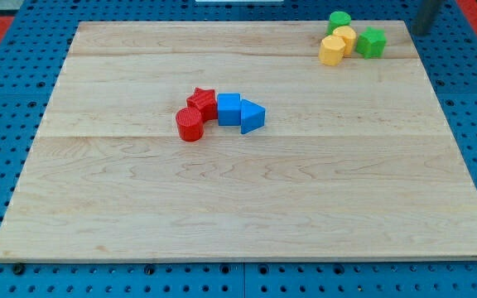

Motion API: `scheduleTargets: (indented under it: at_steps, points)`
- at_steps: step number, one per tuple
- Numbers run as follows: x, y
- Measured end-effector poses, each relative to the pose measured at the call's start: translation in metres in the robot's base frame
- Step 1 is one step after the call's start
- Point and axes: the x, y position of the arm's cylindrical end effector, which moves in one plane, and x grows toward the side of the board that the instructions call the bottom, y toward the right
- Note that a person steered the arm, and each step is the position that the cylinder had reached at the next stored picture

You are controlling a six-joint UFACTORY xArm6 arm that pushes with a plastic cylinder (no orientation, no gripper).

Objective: Push the yellow hexagon closer to the yellow heart

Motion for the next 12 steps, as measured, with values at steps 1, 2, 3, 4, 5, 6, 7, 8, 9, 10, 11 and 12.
scheduleTargets:
  at_steps: [1,2,3,4,5,6,7,8,9,10,11,12]
  points:
    - [-0.002,-0.022]
    - [0.009,-0.107]
    - [0.052,-0.141]
    - [0.077,-0.154]
    - [0.057,-0.137]
    - [0.036,-0.137]
    - [0.034,-0.133]
    - [0.038,-0.11]
    - [0.047,-0.099]
    - [0.084,-0.099]
    - [0.113,-0.104]
    - [0.103,-0.095]
